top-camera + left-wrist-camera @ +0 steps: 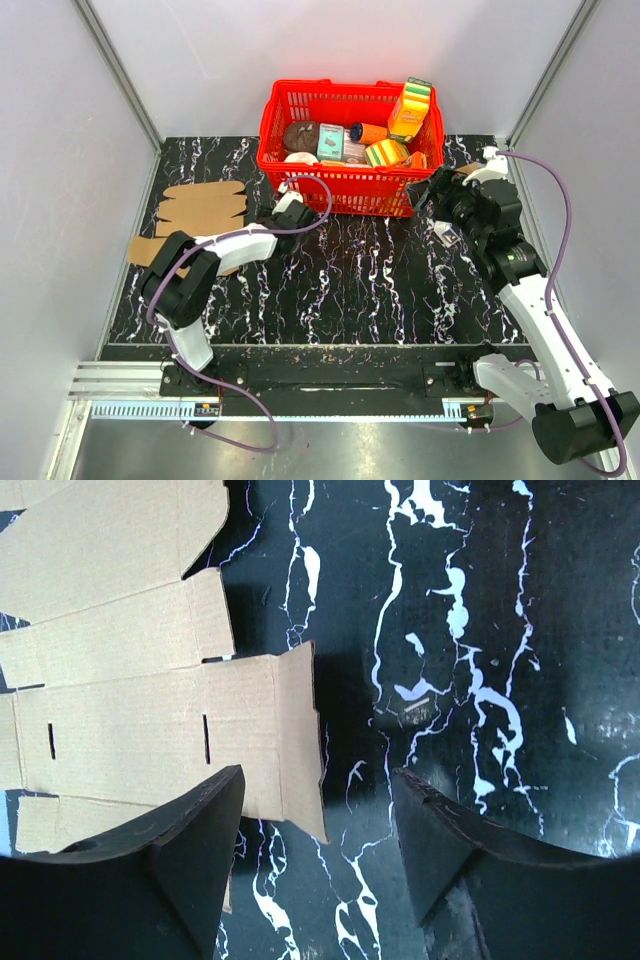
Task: Fold the paper box
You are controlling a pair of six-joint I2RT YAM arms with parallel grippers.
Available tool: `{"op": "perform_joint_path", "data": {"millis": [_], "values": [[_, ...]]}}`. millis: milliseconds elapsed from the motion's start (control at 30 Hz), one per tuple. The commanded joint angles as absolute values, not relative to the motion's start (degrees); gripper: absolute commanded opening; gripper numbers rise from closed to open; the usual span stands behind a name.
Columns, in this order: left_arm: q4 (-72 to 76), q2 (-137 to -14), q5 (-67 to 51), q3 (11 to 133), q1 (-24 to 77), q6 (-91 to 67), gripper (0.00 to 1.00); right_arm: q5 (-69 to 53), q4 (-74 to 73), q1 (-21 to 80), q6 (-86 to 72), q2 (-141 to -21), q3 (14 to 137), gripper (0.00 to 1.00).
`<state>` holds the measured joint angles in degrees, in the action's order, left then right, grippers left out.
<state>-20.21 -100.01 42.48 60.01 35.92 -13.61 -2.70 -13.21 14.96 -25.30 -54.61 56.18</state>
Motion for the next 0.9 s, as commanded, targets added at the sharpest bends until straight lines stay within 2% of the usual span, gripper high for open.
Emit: {"op": "perform_joint_path", "data": {"millis": [0,200,467,733,867], "values": [[-22.8,-103.4,46.6,64.4,35.9,-13.1,0.65,-3.5,-12.7,15.1,-23.9,-53.3,56.1,1.0],[-26.6,-107.8,47.8,68.0,35.7,-13.2,0.61,-3.5,-12.7,15.2,-23.4,-53.3,56.0,0.99],[-28.8,-109.9,48.9,68.3,34.3,-12.9,0.49,-3.8,-12.2,15.1,-23.4,-53.8,55.8,1.0],[-29.9,-112.0,51.3,68.9,33.8,-12.1,0.48,-4.1,-12.1,15.1,-23.6,-53.7,55.5,0.99],[-29.9,-112.9,51.9,69.4,33.7,-11.3,0.4,-4.1,-12.0,15.1,-23.6,-53.4,55.4,0.99]]}}
